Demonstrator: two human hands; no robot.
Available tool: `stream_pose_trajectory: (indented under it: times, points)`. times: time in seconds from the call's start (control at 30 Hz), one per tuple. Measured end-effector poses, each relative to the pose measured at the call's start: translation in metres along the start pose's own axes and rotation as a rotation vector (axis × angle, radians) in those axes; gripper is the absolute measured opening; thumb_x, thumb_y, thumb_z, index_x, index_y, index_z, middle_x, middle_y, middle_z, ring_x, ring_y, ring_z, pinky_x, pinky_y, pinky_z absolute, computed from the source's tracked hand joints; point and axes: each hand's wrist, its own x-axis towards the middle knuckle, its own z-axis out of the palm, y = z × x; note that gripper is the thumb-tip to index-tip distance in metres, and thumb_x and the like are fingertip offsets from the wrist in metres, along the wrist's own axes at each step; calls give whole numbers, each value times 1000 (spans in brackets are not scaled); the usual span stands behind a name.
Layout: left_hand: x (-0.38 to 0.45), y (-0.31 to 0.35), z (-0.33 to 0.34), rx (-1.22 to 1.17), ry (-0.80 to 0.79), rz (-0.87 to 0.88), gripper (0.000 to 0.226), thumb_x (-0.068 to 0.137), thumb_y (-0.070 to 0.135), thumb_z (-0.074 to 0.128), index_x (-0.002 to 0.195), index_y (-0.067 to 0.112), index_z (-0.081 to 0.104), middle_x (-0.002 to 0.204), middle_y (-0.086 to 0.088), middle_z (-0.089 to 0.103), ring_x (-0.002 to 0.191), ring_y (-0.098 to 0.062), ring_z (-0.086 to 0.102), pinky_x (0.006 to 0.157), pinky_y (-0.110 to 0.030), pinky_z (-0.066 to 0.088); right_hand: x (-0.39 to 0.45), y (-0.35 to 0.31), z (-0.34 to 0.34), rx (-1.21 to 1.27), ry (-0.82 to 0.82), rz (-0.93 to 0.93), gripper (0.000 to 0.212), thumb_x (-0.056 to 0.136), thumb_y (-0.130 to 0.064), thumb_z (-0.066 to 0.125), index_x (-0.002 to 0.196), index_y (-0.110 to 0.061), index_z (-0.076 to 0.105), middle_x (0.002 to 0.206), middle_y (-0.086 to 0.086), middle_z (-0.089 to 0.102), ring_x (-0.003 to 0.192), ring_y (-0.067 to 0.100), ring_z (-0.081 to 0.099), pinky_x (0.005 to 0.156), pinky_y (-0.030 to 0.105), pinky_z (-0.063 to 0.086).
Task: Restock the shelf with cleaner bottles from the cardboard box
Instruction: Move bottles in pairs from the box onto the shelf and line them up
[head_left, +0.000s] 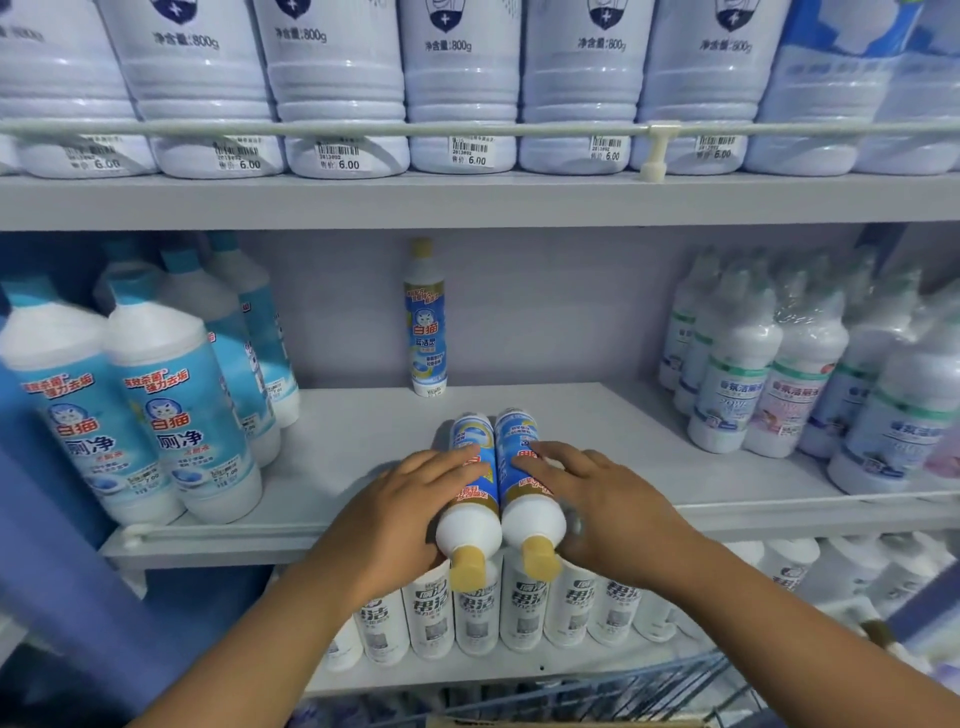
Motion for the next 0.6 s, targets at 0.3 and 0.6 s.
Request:
stream_pose_trajectory:
  times: [0.3, 0.6]
  points:
    - [7, 4, 0, -262, 235, 35, 64, 72, 27, 81, 133, 27, 60, 146, 18, 50, 132, -3, 49, 109, -22, 39, 6, -2, -4, 278, 162, -117, 64, 75, -38, 80, 135, -33, 57, 142, -16, 52, 129, 10, 49, 108, 27, 41]
    - [80, 23, -55, -989, 222, -427, 38, 84, 15, 78, 117, 27, 64, 110, 8, 75, 102, -5, 70, 90, -30, 56, 77, -3, -61, 913, 116, 323, 51, 78, -30, 85, 124, -35, 64, 115, -12, 71, 107, 11, 65, 94, 31, 54]
